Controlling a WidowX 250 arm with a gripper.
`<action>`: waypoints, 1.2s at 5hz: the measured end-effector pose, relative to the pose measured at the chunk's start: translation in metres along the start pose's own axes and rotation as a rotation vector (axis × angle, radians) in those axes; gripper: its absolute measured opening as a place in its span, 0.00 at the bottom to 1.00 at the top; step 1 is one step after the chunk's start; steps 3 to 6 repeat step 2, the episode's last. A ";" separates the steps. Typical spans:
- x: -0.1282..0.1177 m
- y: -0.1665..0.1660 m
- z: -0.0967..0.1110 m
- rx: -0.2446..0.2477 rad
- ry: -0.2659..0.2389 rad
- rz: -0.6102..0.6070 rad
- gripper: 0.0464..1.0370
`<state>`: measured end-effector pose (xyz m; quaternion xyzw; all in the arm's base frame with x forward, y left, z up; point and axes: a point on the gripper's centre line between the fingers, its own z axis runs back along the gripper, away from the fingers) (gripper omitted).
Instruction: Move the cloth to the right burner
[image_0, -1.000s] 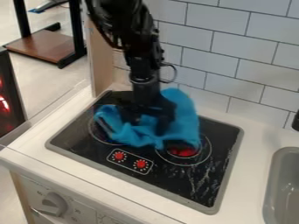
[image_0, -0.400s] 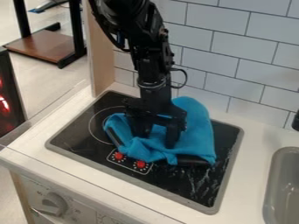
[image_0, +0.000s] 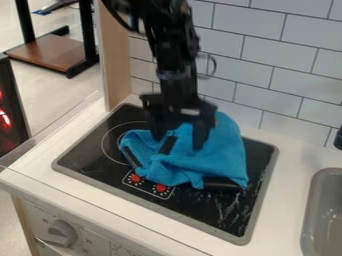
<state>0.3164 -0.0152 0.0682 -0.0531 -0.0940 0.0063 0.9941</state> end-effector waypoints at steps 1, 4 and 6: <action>0.003 0.003 0.037 -0.011 -0.079 0.012 0.96; 0.002 0.008 0.052 -0.024 -0.119 0.010 0.96; 0.002 0.008 0.052 -0.024 -0.119 0.010 0.96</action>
